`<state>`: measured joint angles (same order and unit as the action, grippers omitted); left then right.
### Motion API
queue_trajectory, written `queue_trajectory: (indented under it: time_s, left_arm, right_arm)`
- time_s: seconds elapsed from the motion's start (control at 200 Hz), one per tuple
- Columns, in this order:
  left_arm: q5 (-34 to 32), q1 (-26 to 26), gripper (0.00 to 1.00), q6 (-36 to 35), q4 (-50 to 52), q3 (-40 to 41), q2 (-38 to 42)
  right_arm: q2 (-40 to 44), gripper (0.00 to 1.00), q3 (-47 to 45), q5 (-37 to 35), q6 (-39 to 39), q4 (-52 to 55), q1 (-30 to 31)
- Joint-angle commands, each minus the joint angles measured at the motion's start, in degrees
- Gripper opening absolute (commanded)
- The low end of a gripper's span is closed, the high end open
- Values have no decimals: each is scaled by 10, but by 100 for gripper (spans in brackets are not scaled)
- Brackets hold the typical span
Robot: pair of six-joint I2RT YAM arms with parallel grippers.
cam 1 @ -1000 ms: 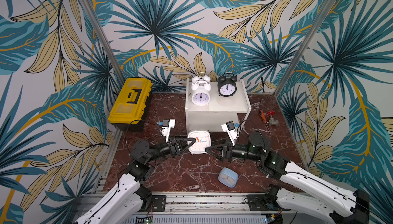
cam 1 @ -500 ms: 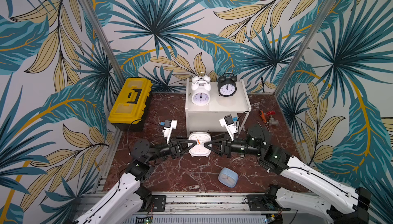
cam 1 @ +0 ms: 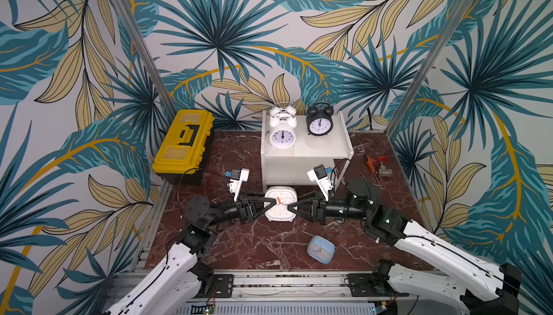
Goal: Place the alarm clocks on the shelf by style
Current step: Pick up the alarm from the center of the board.
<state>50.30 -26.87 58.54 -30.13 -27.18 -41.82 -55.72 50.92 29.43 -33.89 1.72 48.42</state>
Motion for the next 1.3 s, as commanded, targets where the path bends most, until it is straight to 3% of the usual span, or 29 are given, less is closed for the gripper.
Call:
queue_trajectory:
  time_s: [0.0, 0.23, 0.461, 0.736, 0.957, 1.087, 1.292]
  left_arm:
    - [-12, 7, 27, -2, -6, -7, 3]
    - [-12, 9, 27, 7, -19, 1, 3]
    - [-10, 11, 26, 7, -18, 4, 6]
    - [-8, 11, 27, -1, 1, 1, 7]
    - [-51, 11, 71, -24, 63, -10, 18]
    - [-131, 16, 76, -70, 169, -38, 41]
    - [-278, 32, 73, -106, 317, -54, 101]
  right_arm:
    - [3, 41, 12, 15, 23, 19, 3]
    - [6, 47, 15, 21, 26, 34, 3]
    - [14, 47, 16, 17, 30, 45, 3]
    - [14, 26, 19, 14, 41, 48, 3]
    - [17, 25, 30, -9, 67, 72, 3]
    - [24, 25, 37, -59, 108, 100, 3]
    - [19, 24, 22, -206, 193, 84, 3]
